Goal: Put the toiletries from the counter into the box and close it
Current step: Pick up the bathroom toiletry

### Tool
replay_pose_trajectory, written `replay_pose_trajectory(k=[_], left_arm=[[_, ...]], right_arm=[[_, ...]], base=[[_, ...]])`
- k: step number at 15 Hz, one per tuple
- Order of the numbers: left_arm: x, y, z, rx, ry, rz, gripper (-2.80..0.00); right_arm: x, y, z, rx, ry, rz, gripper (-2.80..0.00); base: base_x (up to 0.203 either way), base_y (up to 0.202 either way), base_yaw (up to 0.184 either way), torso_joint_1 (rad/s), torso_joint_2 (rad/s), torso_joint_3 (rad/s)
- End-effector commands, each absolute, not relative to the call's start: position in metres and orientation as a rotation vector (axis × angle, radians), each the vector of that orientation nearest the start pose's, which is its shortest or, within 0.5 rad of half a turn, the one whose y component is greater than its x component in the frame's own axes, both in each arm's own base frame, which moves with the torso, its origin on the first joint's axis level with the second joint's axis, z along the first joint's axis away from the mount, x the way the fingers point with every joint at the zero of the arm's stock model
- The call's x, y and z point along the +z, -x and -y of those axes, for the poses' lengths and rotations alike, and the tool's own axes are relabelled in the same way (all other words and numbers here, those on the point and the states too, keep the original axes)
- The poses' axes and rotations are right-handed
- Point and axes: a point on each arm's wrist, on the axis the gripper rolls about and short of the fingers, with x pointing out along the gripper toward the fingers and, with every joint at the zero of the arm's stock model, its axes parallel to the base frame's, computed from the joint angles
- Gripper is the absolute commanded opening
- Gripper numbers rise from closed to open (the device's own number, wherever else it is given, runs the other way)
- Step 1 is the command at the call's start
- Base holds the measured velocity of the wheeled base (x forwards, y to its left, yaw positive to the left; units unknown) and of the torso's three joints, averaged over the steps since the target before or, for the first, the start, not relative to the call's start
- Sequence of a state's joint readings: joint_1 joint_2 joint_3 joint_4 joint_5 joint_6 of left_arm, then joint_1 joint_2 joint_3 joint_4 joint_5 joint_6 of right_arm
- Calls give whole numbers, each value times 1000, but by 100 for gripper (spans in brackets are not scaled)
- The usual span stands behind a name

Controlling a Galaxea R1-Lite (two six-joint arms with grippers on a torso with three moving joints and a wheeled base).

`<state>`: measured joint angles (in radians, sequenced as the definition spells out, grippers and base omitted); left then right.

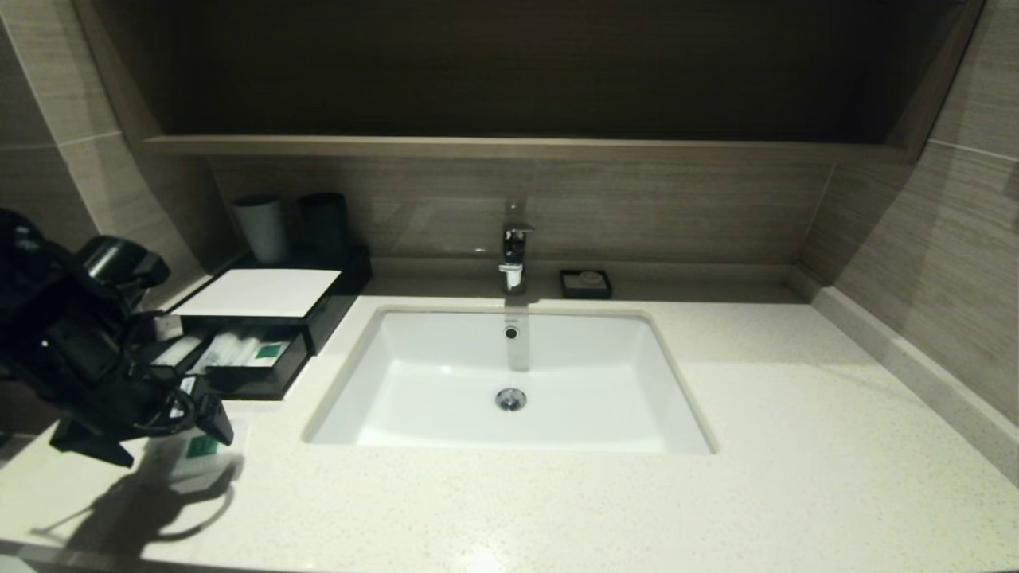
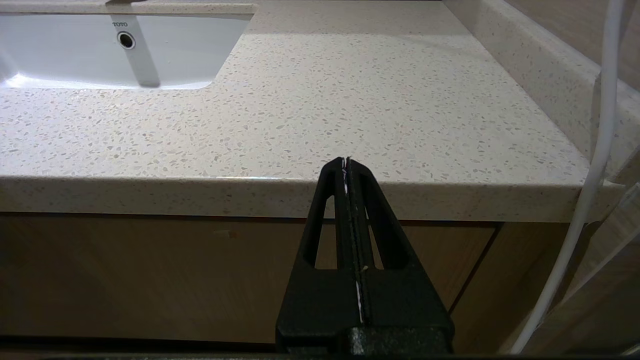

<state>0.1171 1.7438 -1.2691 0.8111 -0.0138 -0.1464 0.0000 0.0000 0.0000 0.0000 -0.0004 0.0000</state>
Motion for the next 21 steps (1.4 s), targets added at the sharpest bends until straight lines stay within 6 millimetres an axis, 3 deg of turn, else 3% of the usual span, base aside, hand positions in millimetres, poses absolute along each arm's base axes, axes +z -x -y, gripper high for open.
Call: replay_pose_trajectory(k=[1, 21], left_arm=[[184, -269, -30, 188, 217, -1281, 0], [174, -279, -31, 217, 249, -1313, 0]], right_arm=[[75, 23, 0, 0, 0, 0, -280], [75, 23, 0, 0, 0, 0, -280]], base=[[0, 0, 0, 0, 0, 0], [0, 0, 0, 0, 0, 0]])
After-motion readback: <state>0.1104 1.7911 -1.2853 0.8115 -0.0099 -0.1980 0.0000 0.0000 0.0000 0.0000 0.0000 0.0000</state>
